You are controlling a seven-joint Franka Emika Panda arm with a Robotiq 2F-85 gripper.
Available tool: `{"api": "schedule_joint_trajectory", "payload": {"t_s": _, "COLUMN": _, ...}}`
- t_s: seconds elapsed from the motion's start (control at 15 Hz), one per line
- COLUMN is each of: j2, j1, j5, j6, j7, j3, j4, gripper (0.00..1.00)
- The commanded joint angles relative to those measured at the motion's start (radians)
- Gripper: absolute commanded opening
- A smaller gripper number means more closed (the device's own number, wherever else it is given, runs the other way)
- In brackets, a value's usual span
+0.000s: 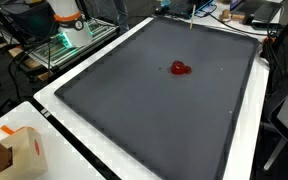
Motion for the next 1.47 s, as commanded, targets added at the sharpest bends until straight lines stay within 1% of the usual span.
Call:
{"api": "schedule_joint_trajectory", "payload": {"t_s": 0.0, "j2": -0.004, "j1": -0.010, "j5": -0.003, "j6": -0.004, "j7": 0.002, "j3": 0.011, "j4": 0.000, "gripper": 0.13}}
{"api": "schedule_joint_trajectory", "payload": {"t_s": 0.4, "j2": -0.009, "j1": -0.010, "j5": -0.003, "j6": -0.003, "j7": 0.002, "j3": 0.012, "j4": -0.011, "gripper": 0.13}}
{"api": "schedule_joint_trajectory", "payload": {"t_s": 0.47, "j2": -0.009, "j1": -0.010, "j5": -0.003, "j6": -0.003, "j7": 0.002, "j3": 0.012, "j4": -0.011, "gripper": 0.03}}
{"api": "schedule_joint_trajectory", "payload": {"t_s": 0.53, "j2": 0.003, "j1": -0.024, "j5": 0.031, "j6": -0.016, "j7": -0.030, "j3": 0.013, "j4": 0.002, "gripper": 0.03}}
{"api": "schedule_joint_trajectory", "payload": {"t_s": 0.73, "j2": 0.038, "j1": -0.074, "j5": 0.180, "j6": -0.013, "j7": -0.212, "j3": 0.025, "j4": 0.024, "gripper": 0.03}}
{"api": "schedule_joint_trajectory", "payload": {"t_s": 1.07, "j2": 0.112, "j1": -0.164, "j5": 0.385, "j6": -0.035, "j7": -0.512, "j3": 0.039, "j4": 0.054, "gripper": 0.03}}
{"api": "schedule_joint_trajectory", "payload": {"t_s": 1.27, "j2": 0.172, "j1": -0.216, "j5": 0.482, "j6": -0.072, "j7": -0.679, "j3": 0.059, "j4": 0.074, "gripper": 0.03}}
{"api": "schedule_joint_trajectory", "payload": {"t_s": 1.4, "j2": 0.218, "j1": -0.247, "j5": 0.535, "j6": -0.113, "j7": -0.768, "j3": 0.076, "j4": 0.092, "gripper": 0.03}}
